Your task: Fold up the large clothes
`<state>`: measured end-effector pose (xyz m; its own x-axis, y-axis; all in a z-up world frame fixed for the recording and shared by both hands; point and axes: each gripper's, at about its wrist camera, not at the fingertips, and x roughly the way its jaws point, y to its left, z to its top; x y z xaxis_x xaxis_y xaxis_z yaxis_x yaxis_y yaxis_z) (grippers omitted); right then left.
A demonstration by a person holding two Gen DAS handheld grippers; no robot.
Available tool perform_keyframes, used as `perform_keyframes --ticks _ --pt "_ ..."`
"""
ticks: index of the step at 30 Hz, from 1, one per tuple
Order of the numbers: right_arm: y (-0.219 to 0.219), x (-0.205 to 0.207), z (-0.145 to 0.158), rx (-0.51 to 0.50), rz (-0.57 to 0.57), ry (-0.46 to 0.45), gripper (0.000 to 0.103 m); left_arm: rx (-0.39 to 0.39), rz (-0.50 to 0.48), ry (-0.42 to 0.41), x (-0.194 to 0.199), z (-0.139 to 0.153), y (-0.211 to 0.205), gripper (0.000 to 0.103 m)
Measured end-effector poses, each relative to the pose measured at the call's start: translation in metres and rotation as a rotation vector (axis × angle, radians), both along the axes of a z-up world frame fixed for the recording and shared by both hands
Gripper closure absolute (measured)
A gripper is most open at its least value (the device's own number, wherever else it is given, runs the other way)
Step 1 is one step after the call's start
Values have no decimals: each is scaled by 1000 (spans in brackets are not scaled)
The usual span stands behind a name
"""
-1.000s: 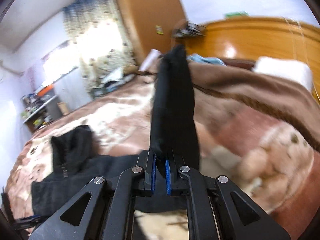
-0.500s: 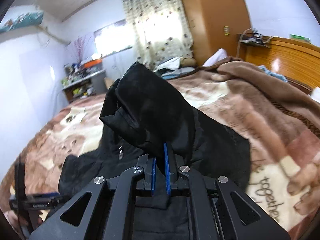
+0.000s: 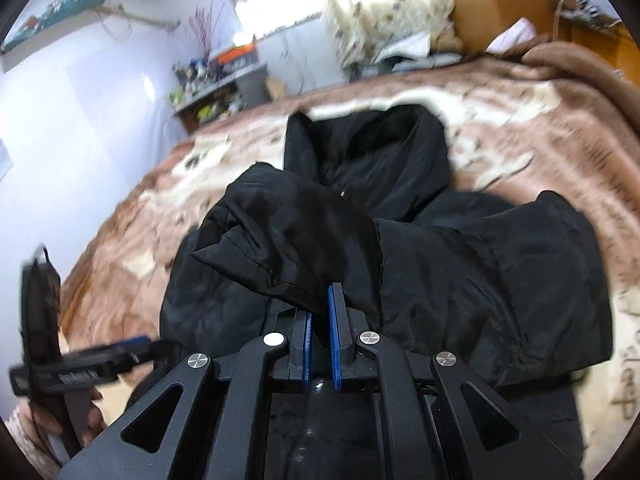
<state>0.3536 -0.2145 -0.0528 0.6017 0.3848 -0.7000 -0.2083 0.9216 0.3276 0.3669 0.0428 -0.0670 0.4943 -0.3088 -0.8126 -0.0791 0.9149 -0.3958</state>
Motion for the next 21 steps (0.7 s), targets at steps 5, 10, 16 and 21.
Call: perform_keyframes --ticks 5,10,16,21 --pt "7 3 -21 -12 16 77 88 -71 -3 -11 14 4 -1 19" --pt "-2 2 -25 35 24 132 81 -73 -39 -17 34 5 -22 17" --pt "-25 -10 -13 110 42 133 51 -76 -109 23 55 -7 -57 16" --pt "-49 -24 -3 38 18 109 51 -70 -100 52 66 -21 -75 16"
